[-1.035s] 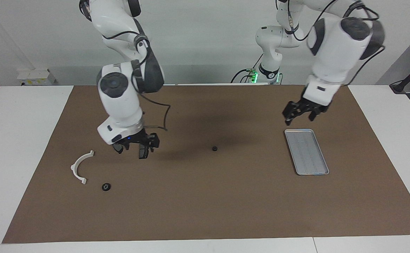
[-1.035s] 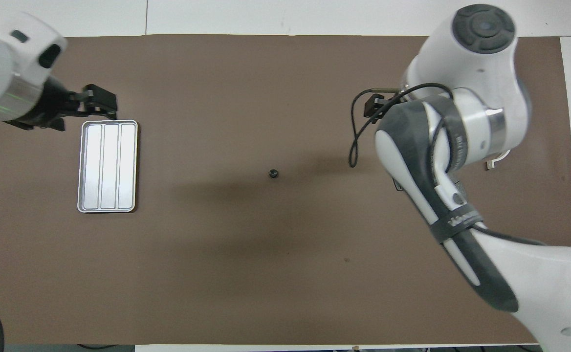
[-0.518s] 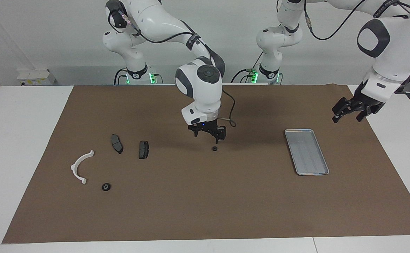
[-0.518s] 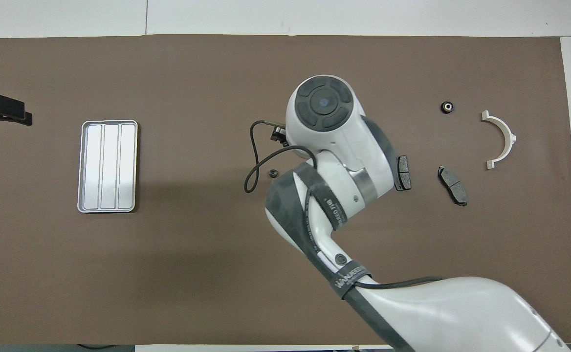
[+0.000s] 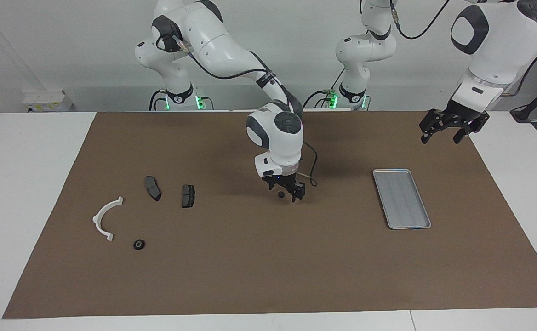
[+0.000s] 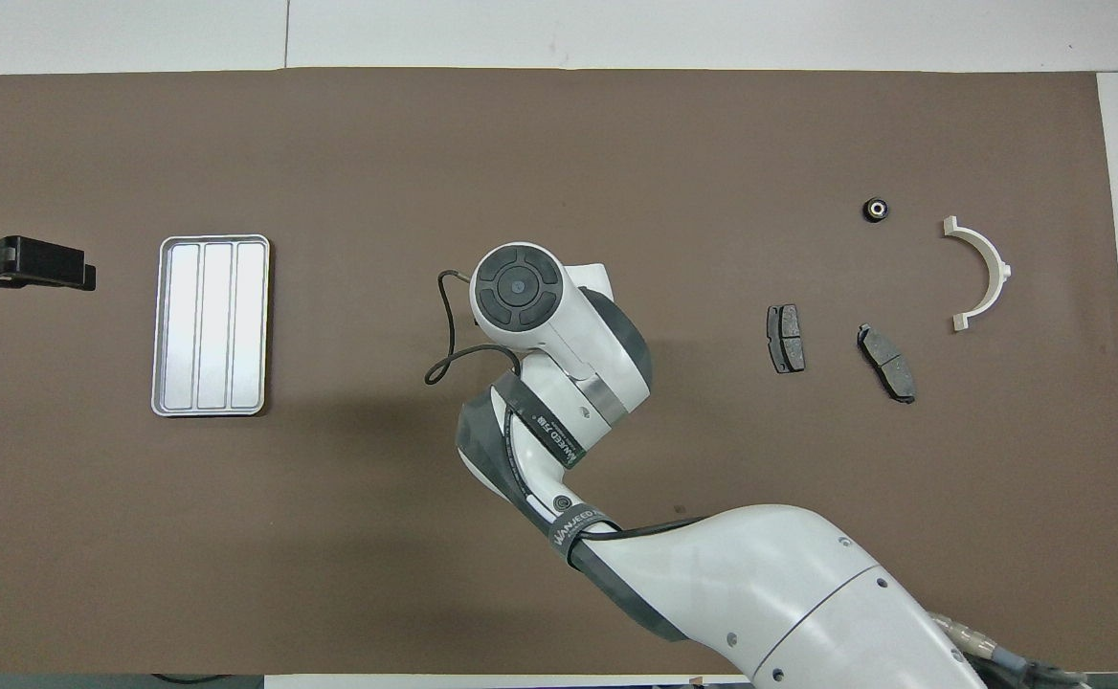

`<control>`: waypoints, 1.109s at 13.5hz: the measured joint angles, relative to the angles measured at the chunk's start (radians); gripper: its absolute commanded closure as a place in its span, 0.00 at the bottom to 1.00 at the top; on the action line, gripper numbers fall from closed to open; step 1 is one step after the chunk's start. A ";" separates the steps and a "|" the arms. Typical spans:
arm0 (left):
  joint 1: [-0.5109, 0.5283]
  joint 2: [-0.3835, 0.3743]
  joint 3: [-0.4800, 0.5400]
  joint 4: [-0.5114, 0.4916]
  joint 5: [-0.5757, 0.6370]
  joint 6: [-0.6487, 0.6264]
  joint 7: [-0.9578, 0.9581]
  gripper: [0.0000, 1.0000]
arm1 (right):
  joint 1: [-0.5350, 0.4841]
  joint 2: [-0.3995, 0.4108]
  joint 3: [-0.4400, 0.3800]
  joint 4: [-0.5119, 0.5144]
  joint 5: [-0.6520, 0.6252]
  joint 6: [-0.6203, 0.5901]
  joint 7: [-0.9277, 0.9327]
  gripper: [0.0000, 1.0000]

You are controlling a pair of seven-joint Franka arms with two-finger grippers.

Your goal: Place bearing gear from tray to pile

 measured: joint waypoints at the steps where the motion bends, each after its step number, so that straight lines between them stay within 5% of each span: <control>1: -0.001 -0.006 0.000 0.000 0.000 -0.015 0.000 0.00 | 0.000 0.000 0.000 -0.001 0.001 0.000 0.002 0.03; 5: -0.065 -0.010 -0.008 0.009 0.003 -0.039 -0.035 0.00 | 0.002 0.001 0.000 -0.025 0.001 0.000 0.014 0.08; 7: -0.106 -0.010 -0.016 0.022 0.003 -0.039 -0.065 0.00 | 0.002 0.001 0.001 -0.042 0.001 0.000 0.014 0.23; 8: -0.122 -0.011 -0.018 0.025 0.003 -0.039 -0.072 0.00 | 0.002 0.001 0.001 -0.047 0.001 0.000 0.014 0.37; 10: -0.138 -0.015 -0.020 0.025 0.003 -0.042 -0.075 0.00 | 0.003 -0.005 0.003 -0.049 0.001 0.002 0.014 0.96; 15: -0.119 -0.021 0.008 0.025 0.009 -0.085 -0.079 0.00 | 0.003 -0.013 0.005 -0.053 0.004 0.000 0.015 1.00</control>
